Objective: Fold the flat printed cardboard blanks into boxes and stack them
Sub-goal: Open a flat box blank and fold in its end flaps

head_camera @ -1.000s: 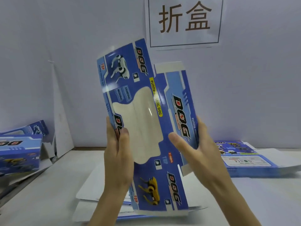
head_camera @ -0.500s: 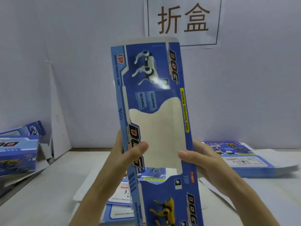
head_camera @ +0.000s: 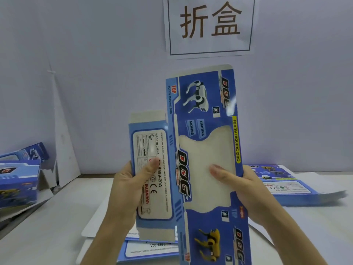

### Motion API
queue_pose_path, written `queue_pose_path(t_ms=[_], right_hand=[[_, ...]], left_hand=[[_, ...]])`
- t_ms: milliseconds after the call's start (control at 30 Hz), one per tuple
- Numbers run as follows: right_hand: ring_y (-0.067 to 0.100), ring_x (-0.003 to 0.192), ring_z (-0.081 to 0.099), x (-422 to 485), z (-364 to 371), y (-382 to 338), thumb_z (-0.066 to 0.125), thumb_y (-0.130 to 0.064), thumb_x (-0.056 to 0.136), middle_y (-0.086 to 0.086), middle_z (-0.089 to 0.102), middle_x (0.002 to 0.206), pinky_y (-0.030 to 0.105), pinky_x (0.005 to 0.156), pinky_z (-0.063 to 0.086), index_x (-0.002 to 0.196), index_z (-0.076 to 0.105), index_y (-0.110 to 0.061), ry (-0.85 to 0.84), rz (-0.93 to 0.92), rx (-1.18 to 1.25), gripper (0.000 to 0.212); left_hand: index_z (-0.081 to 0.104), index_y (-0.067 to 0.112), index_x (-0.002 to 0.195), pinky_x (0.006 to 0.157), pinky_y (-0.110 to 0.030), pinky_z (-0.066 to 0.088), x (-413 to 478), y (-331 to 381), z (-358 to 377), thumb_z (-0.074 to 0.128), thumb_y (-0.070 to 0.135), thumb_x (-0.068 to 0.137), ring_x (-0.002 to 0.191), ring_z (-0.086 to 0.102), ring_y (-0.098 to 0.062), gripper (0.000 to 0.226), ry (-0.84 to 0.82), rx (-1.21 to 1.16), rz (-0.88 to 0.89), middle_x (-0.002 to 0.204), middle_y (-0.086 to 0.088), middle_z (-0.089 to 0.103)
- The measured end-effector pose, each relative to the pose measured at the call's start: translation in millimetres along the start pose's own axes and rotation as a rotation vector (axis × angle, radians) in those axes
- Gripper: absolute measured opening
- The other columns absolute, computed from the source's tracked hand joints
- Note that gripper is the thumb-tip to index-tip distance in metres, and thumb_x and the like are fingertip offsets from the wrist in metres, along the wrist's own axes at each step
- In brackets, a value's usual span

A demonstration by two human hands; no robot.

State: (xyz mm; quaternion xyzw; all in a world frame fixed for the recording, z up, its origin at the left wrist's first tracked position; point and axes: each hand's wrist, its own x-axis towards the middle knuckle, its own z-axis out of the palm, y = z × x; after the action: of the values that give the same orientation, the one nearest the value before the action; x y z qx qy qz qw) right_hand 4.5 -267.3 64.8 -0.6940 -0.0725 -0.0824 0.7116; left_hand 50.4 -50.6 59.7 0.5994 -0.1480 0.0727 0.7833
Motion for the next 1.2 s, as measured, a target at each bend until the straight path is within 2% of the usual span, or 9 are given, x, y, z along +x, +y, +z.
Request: queue_pose_path(t_ms=[133,233,400,467,567,700,900,1033,1200], right_hand=[[0.023,0.075,0.074,1,-1,-4,0.076,-0.038,0.058,0.004,0.076,0.088,0.024,0.054,0.055,0.095,0.069,-0.02,0.039,-0.127,0.003,0.041],[0.026,0.075,0.074,1,-5,-4,0.075,-0.036,0.06,0.007,0.076,0.089,0.029,0.053,0.057,0.087,0.075,-0.024,0.069,-0.154,0.069,0.03],[0.027,0.076,0.074,1,-7,-3,0.076,-0.04,0.057,0.007,0.076,0.089,0.03,0.055,0.058,0.092,0.072,-0.022,0.098,-0.15,0.046,0.039],[0.027,0.076,0.074,0,-7,-4,0.075,-0.041,0.056,0.006,0.076,0.089,0.03,0.055,0.058,0.091,0.072,-0.024,0.085,-0.142,0.037,0.039],[0.029,0.076,0.073,-2,-8,-3,0.075,-0.038,0.058,0.008,0.076,0.089,0.031,0.054,0.058,0.1,0.066,-0.017,0.091,-0.132,0.042,0.049],[0.023,0.074,0.074,-3,-9,-5,0.074,-0.043,0.057,0.004,0.076,0.086,0.024,0.053,0.055,0.095,0.068,-0.022,0.123,-0.185,-0.02,0.043],[0.022,0.071,0.073,-2,-10,-3,0.074,-0.041,0.062,0.005,0.076,0.083,0.023,0.052,0.054,0.087,0.072,-0.023,0.135,-0.174,-0.021,0.031],[0.024,0.07,0.073,-2,-8,-1,0.074,-0.04,0.059,0.007,0.076,0.083,0.025,0.051,0.054,0.094,0.068,-0.017,0.141,-0.141,0.006,0.043],[0.025,0.07,0.073,-2,-7,-2,0.075,-0.037,0.062,0.007,0.076,0.084,0.026,0.051,0.054,0.091,0.072,-0.018,0.137,-0.161,0.024,0.034]], left_hand=[[0.073,0.034,0.083,0.054,-0.034,0.058,2,2,-4,0.075,0.041,0.055,0.077,0.073,-0.027,0.029,-0.057,0.008,-0.036,0.092,-0.008,0.075],[0.071,0.034,0.088,0.056,-0.036,0.058,2,3,-5,0.077,0.037,0.051,0.08,0.073,-0.027,0.037,-0.112,0.044,-0.015,0.093,-0.006,0.075],[0.063,0.022,0.102,0.053,-0.034,0.058,1,0,0,0.073,0.034,0.054,0.077,0.073,-0.027,0.05,-0.094,0.045,0.004,0.091,-0.007,0.075],[0.063,0.021,0.103,0.053,-0.033,0.057,0,1,0,0.073,0.036,0.055,0.076,0.073,-0.027,0.052,-0.098,0.052,-0.003,0.09,-0.007,0.075],[0.062,0.019,0.104,0.052,-0.033,0.057,0,-1,0,0.072,0.034,0.057,0.074,0.073,-0.028,0.05,-0.082,0.043,-0.005,0.089,-0.009,0.075],[0.062,0.019,0.105,0.052,-0.034,0.057,-2,-2,3,0.073,0.035,0.056,0.076,0.073,-0.028,0.053,-0.099,0.027,-0.032,0.091,-0.008,0.075],[0.061,0.022,0.106,0.054,-0.035,0.058,-2,-4,4,0.072,0.04,0.058,0.076,0.073,-0.028,0.053,-0.104,0.078,-0.029,0.091,-0.008,0.075],[0.061,0.021,0.104,0.051,-0.032,0.057,-2,-4,2,0.071,0.036,0.061,0.074,0.073,-0.028,0.046,-0.076,0.084,-0.025,0.088,-0.007,0.075],[0.063,0.023,0.104,0.052,-0.033,0.058,-3,-1,3,0.073,0.041,0.056,0.075,0.073,-0.028,0.052,-0.088,0.078,-0.016,0.09,-0.008,0.075]])
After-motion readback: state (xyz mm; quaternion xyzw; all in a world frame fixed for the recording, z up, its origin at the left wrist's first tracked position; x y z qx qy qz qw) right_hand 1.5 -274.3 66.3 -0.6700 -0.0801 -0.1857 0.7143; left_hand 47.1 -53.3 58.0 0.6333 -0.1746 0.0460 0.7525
